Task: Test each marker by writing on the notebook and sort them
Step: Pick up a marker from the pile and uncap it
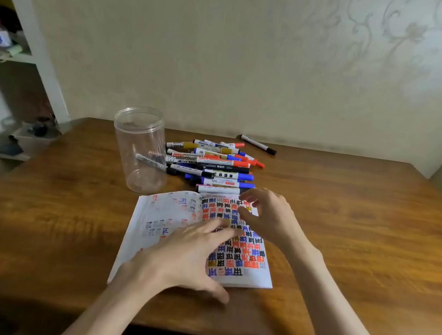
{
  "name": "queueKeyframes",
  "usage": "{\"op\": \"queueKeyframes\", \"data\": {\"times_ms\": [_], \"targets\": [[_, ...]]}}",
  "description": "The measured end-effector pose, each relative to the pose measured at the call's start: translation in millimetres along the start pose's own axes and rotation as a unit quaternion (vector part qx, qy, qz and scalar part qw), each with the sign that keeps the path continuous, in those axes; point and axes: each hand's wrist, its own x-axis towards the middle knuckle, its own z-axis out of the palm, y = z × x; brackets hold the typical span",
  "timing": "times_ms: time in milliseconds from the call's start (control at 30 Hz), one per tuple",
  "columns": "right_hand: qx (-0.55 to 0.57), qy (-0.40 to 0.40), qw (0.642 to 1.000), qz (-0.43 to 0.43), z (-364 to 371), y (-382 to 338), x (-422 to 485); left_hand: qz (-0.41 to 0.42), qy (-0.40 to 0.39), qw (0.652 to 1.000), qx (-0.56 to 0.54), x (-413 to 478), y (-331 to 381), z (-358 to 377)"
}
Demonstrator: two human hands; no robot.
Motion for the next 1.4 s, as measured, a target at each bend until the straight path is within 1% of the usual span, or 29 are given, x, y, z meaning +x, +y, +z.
{"op": "queueKeyframes", "data": {"times_ms": [133, 200, 267, 333, 400, 467, 534, 600, 634, 700, 800, 900, 1000, 1200, 1334, 1400], "targets": [[0.014, -0.007, 1.000, 0.009, 1.8, 3.0, 5.5, -0.014, 0.007, 1.000, -0.009, 1.8, -5.0, 0.7], [0.028, -0.006, 1.000, 0.008, 3.7, 6.0, 9.2, -0.005, 0.011, 1.000, -0.017, -2.0, -7.0, 2.2], [0.045, 0.008, 0.999, 0.012, 2.4, 8.8, 13.0, 0.014, 0.046, 0.998, -0.041, -9.0, -9.4, 6.3], [0.072, 0.019, 0.997, 0.020, 1.6, 9.4, 16.5, 0.018, 0.115, 0.990, -0.081, -18.6, -10.1, 16.6], [0.101, 0.034, 0.994, 0.027, 2.8, 7.8, 19.7, 0.002, 0.205, 0.970, -0.128, -25.3, -12.6, 31.5], [0.118, 0.051, 0.991, 0.039, 7.3, 6.9, 23.1, -0.023, 0.316, 0.936, -0.155, -28.3, -17.9, 43.8], [0.131, 0.037, 0.990, 0.040, 14.1, 5.4, 26.0, -0.047, 0.415, 0.893, -0.167, -29.4, -25.4, 51.2], [0.146, 0.002, 0.989, 0.014, 22.3, 0.6, 28.5, -0.055, 0.472, 0.861, -0.182, -30.7, -33.1, 52.3], [0.152, -0.016, 0.988, -0.005, 25.3, -3.3, 28.3, -0.056, 0.484, 0.854, -0.181, -31.5, -36.4, 50.6], [0.173, -0.049, 0.983, -0.040, 31.1, -13.7, 27.4, -0.061, 0.485, 0.860, -0.148, -31.6, -44.3, 47.4], [0.189, -0.097, 0.974, -0.081, 40.4, -29.2, 27.9, -0.088, 0.447, 0.886, -0.086, -30.2, -54.2, 44.6], [0.177, -0.120, 0.972, -0.097, 48.3, -38.5, 29.6, -0.098, 0.411, 0.903, -0.080, -31.2, -59.4, 41.9], [0.147, -0.122, 0.975, -0.112, 54.9, -42.5, 30.2, -0.097, 0.388, 0.912, -0.091, -29.5, -63.7, 34.8], [0.095, -0.101, 0.979, -0.148, 62.0, -46.0, 27.4, -0.097, 0.398, 0.900, -0.148, -8.5, -59.7, 15.1], [0.102, -0.073, 0.977, -0.174, 64.3, -46.5, 27.1, -0.089, 0.405, 0.880, -0.232, 17.1, -50.5, -0.6], [0.109, -0.063, 0.974, -0.187, 63.8, -45.8, 27.0, -0.073, 0.408, 0.876, -0.248, 28.4, -44.8, -8.6]]}}
